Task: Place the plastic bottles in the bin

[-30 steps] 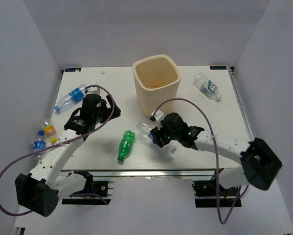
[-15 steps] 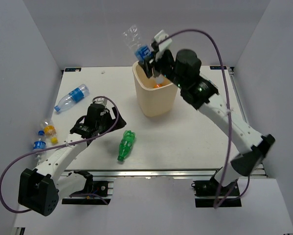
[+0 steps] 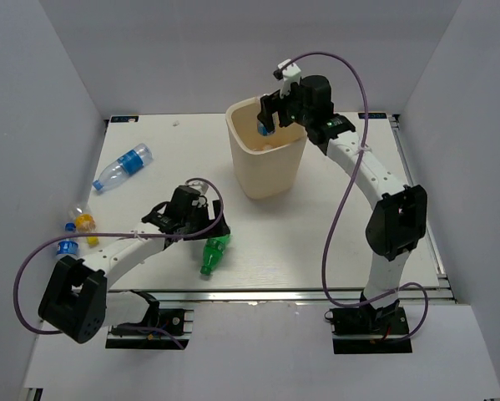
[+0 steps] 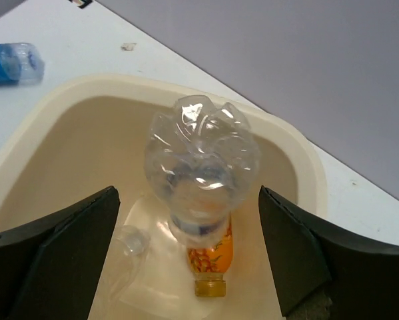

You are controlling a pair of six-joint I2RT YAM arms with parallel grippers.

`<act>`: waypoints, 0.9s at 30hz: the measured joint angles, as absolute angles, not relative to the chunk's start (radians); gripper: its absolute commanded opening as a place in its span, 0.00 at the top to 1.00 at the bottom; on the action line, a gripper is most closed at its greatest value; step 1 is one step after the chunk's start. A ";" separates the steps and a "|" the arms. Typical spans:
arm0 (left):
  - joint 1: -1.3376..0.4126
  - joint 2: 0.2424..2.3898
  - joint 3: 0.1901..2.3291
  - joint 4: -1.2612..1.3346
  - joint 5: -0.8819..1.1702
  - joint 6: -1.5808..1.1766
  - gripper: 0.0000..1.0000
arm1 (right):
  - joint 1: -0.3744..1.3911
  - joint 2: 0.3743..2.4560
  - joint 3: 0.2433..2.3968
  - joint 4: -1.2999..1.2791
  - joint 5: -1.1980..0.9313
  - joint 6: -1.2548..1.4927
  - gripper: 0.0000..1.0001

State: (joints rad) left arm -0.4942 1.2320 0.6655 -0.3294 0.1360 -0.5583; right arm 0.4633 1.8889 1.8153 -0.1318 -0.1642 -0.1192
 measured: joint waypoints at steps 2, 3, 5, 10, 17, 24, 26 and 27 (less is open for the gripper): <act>-0.504 1.256 0.671 -0.344 0.119 -0.545 0.02 | 0.462 1.869 1.804 -0.133 -0.176 -0.113 0.11; -0.507 1.267 0.675 -0.353 0.110 -0.540 0.02 | 0.461 1.853 1.803 -0.133 -0.187 -0.108 0.11; -0.510 1.293 0.690 -0.364 0.094 -0.531 0.02 | 0.450 1.811 1.803 -0.132 -0.212 -0.087 0.11; -0.514 1.335 0.707 -0.364 0.084 -0.513 0.04 | 0.388 1.693 1.794 -0.107 -0.280 -0.025 0.10; -0.519 1.395 0.733 -0.365 0.071 -0.491 0.31 | 0.267 1.549 1.699 -0.068 -0.327 0.078 0.11; -0.521 1.397 0.777 -0.384 -0.002 -0.497 0.66 | 0.108 1.512 1.538 -0.054 -0.339 0.142 0.11; -0.521 1.391 0.826 -0.407 -0.053 -0.498 0.73 | 0.067 1.522 1.525 -0.066 -0.342 0.142 0.11; -0.521 1.383 0.861 -0.423 -0.081 -0.498 0.73 | 0.049 1.529 1.525 -0.070 -0.344 0.136 0.11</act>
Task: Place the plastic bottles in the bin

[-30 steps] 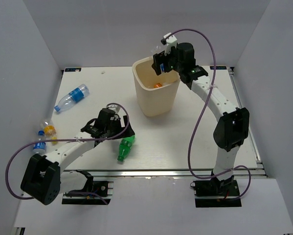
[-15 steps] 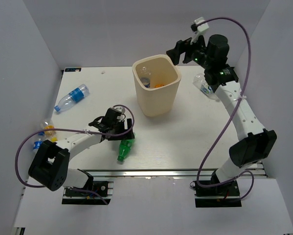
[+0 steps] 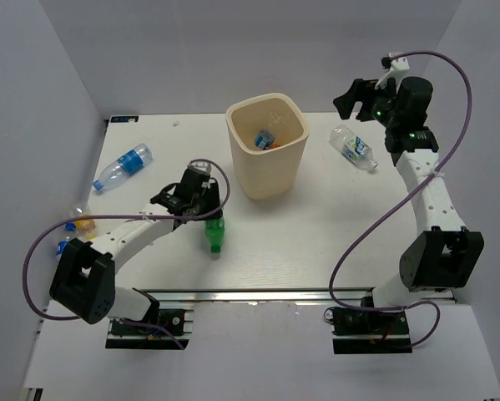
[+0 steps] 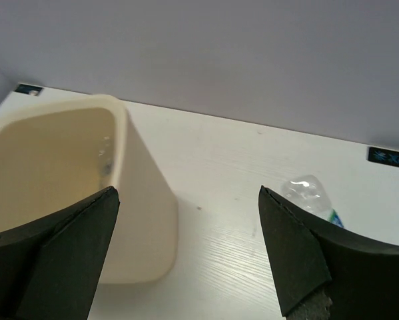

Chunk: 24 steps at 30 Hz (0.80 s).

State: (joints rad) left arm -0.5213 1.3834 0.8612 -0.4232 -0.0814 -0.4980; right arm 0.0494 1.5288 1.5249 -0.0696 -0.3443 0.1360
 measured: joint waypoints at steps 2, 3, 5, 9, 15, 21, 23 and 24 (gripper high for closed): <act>-0.521 1.364 0.944 -0.445 -0.142 -0.494 0.76 | 0.021 1.547 1.526 -0.080 -0.346 0.102 0.11; -0.521 1.359 0.992 -0.450 -0.168 -0.490 0.78 | 0.010 1.559 1.528 -0.086 -0.344 0.074 0.11; -0.521 1.351 1.096 -0.434 -0.220 -0.478 0.81 | -0.005 1.589 1.530 -0.097 -0.339 0.016 0.11; -0.521 1.354 1.315 -0.375 -0.289 -0.427 0.82 | -0.031 1.684 1.549 -0.122 -0.339 -0.067 0.11; -0.521 1.449 1.642 -0.267 -0.303 -0.336 0.82 | -0.107 1.899 1.684 -0.175 -0.411 -0.139 0.11; -0.521 1.632 1.880 -0.204 -0.175 -0.305 0.82 | -0.143 2.073 1.818 -0.232 -0.447 -0.216 0.11; -0.521 1.701 1.932 -0.204 -0.128 -0.305 0.82 | -0.144 2.104 1.831 -0.245 -0.456 -0.241 0.11; -0.521 1.734 1.949 -0.207 -0.107 -0.305 0.82 | -0.144 2.115 1.836 -0.251 -0.461 -0.253 0.11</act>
State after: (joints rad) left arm -0.5209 1.7340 1.9488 -0.2073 -0.1070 -0.3054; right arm -0.1436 2.1155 1.8362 -0.2508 -0.4610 -0.2527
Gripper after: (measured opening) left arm 0.613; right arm 0.895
